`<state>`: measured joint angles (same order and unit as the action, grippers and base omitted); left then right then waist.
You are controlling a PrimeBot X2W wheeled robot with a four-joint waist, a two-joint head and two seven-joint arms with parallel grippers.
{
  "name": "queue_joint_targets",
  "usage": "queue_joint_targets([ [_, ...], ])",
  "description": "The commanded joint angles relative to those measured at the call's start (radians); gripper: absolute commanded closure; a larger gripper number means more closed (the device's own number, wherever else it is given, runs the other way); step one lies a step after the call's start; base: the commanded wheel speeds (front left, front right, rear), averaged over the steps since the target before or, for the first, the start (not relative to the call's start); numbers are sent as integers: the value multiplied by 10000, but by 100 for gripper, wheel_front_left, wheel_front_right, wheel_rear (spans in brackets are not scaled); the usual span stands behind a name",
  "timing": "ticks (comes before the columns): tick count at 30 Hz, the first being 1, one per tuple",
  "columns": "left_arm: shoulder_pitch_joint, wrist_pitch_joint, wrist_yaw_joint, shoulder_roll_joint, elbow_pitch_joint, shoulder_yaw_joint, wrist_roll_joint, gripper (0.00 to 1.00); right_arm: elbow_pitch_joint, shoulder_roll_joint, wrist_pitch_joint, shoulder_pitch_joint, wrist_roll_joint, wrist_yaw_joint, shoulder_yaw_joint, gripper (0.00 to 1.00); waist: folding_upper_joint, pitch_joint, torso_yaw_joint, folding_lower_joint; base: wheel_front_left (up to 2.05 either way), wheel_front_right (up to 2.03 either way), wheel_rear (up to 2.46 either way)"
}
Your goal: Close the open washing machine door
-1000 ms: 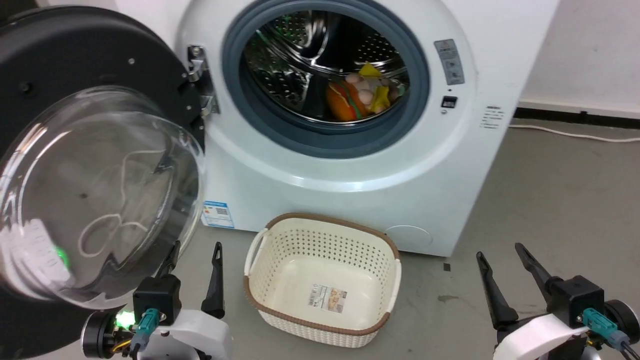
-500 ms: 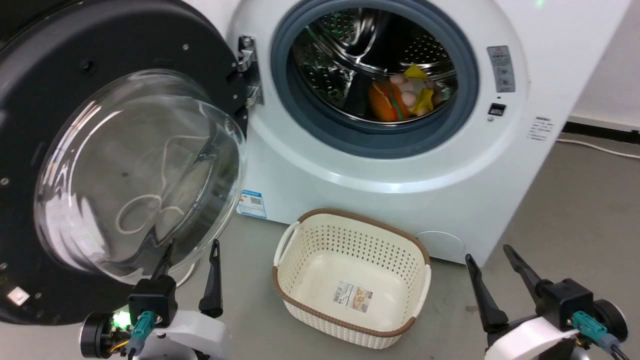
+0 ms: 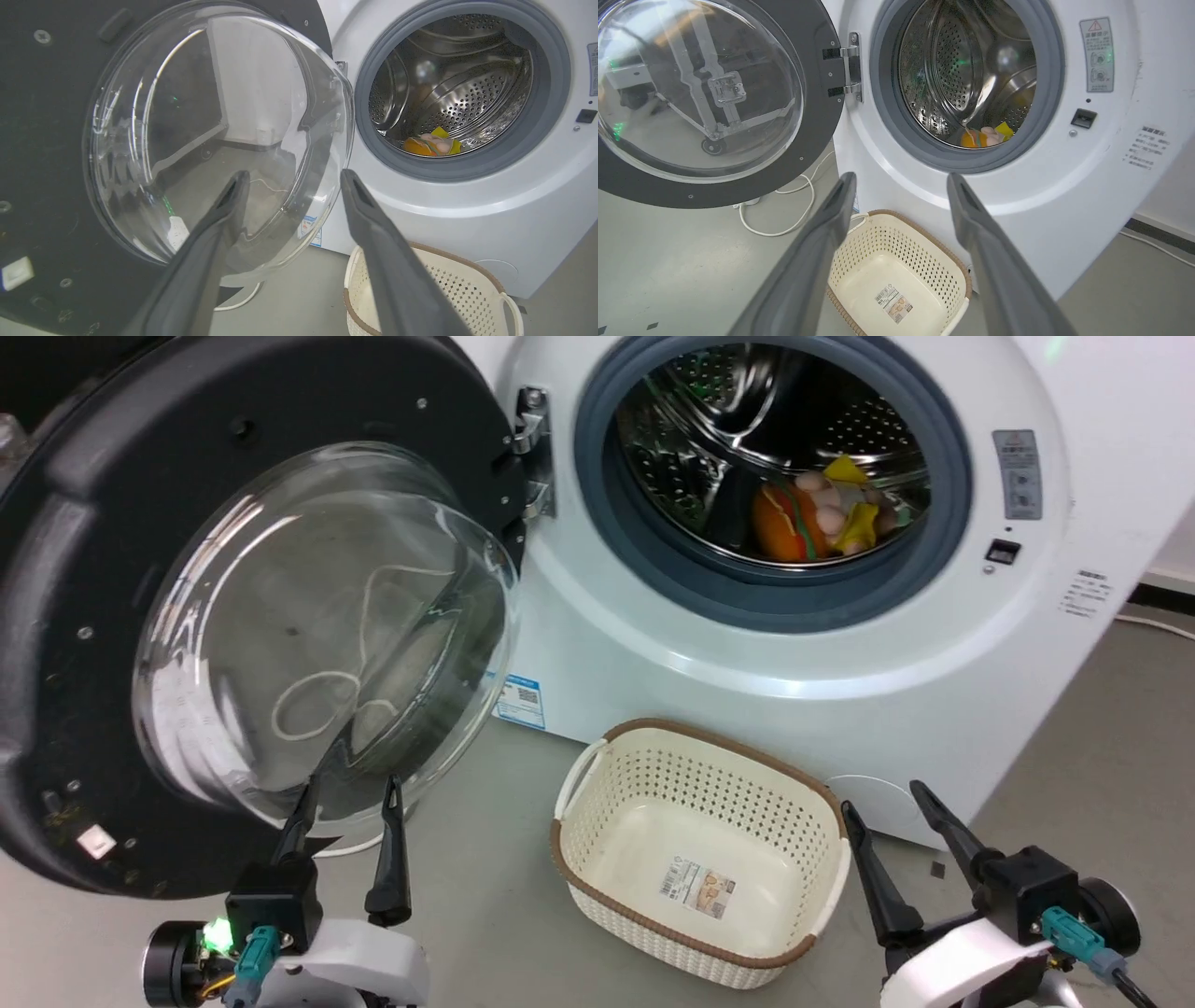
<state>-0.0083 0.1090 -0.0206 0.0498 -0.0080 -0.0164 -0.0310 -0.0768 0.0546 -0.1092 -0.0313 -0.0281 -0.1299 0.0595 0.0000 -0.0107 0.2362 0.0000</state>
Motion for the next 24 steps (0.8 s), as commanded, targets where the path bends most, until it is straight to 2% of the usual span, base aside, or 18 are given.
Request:
queue_joint_targets([
  [1, 142, 119, -70, 4, -54, -14, -49, 0, -59, -20, -119, -163, -45, -4, 61, 0, 0, 2, 71, 0, -5, -5, -5],
  [18, 180, 600, -266, 4, -272, 73, -16, 0, -288, -28, -599, -192, -204, -5, 238, 0, 0, -31, 1031, 0, 0, 0, 0],
  [19, 171, 621, -246, 11, -273, 106, -6, 47, -294, -28, -620, -189, -211, -5, 245, 0, 0, -33, 1073, 0, 0, 0, 0],
  [20, 154, 642, -229, 12, -294, 175, -38, 82, -301, -29, -641, -186, -219, -5, 247, 0, 0, -34, 1116, 0, 0, 0, 0],
  [21, 142, 663, -180, 14, -308, 250, -96, 100, -307, -29, -661, -185, -230, -5, 245, 0, 0, -36, 1158, 0, 0, 0, 0],
  [24, 28, 725, 30, 155, -429, 503, -181, 100, -303, -30, -723, -183, -274, -5, 228, 0, 0, -38, 1280, 0, 0, 0, 0],
])
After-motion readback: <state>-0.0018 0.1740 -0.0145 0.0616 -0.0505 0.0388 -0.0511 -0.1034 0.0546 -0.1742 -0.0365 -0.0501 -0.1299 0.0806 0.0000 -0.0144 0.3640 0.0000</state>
